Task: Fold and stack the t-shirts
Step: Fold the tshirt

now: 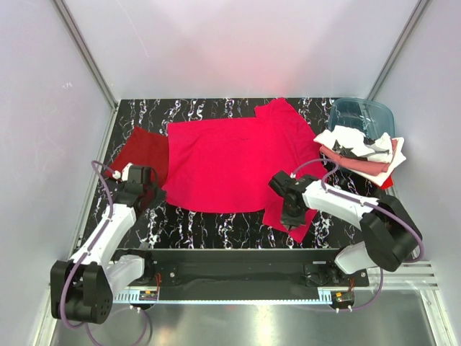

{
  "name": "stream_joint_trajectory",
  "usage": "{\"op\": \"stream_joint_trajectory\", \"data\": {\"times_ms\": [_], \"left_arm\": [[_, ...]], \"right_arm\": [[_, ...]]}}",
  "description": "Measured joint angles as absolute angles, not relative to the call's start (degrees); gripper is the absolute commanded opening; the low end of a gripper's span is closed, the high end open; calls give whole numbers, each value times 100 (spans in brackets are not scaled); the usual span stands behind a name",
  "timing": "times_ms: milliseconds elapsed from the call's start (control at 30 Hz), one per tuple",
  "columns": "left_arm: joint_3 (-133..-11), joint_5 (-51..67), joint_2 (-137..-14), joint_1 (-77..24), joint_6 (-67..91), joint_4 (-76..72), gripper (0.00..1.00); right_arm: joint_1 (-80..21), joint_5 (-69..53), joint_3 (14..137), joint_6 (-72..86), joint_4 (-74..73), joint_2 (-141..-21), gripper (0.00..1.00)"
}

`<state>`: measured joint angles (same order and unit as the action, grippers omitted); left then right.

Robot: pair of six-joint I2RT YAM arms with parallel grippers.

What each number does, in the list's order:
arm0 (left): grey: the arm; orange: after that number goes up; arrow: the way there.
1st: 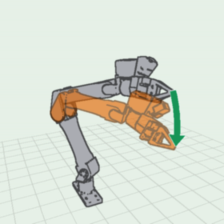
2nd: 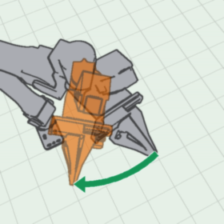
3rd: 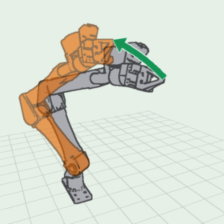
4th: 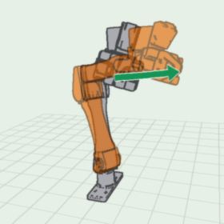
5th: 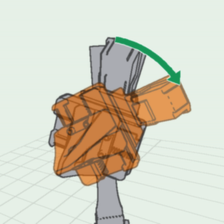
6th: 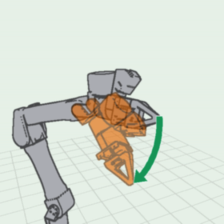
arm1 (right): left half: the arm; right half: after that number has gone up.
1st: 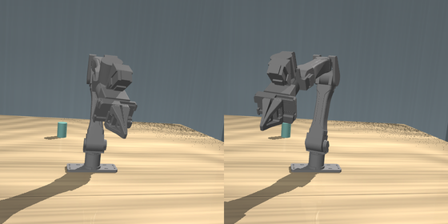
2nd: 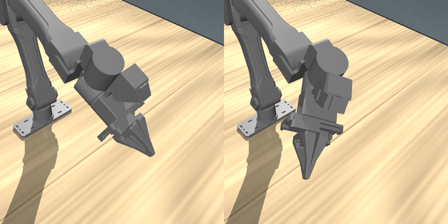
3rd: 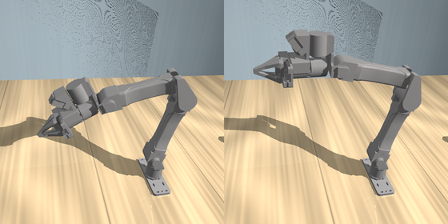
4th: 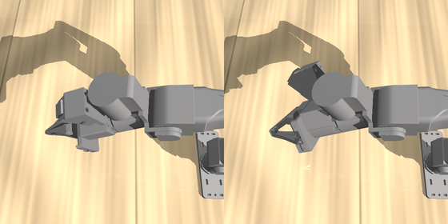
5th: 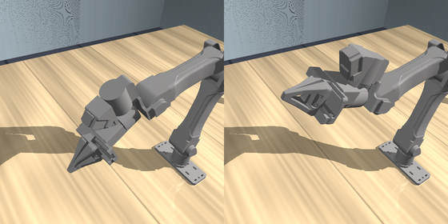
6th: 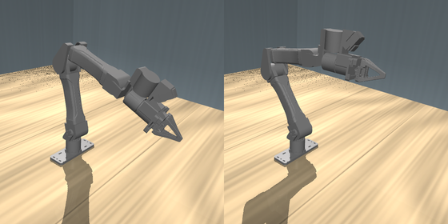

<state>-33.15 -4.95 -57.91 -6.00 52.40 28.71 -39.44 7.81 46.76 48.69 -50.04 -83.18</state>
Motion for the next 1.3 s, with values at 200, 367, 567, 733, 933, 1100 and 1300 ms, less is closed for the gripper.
{"op": "stream_joint_trajectory", "data": {"times_ms": [200, 367, 567, 733, 933, 1100, 1300], "left_arm": [[-3315, -642, -5404, -600, 5293, 2987, 0], [-3374, -731, -5404, -600, 5487, 3017, 0], [-3913, -729, -6335, -598, 5802, 3020, 0], [-4327, -696, -7216, -587, 6066, 3028, 0], [-4615, -692, -7778, -521, 6346, 3033, 0], [-4637, -731, -7876, -451, 6617, 3065, 0], [-4648, -731, -7887, -414, 6941, 3009, 0]], "right_arm": [[-3677, 735, 5280, 4519, -5109, -8235, 0], [-2941, 510, 5771, 4082, -4838, -8300, 0], [-2467, 377, 6331, 3649, -4536, -8901, 0], [-2132, 329, 6810, 3468, -4200, -9461, 0], [-1874, 246, 7308, 3404, -3948, -10051, 0], [-1841, 342, 7926, 3332, -3918, -10429, 0], [-1820, 580, 8436, 3262, -3935, -10567, 0]]}}
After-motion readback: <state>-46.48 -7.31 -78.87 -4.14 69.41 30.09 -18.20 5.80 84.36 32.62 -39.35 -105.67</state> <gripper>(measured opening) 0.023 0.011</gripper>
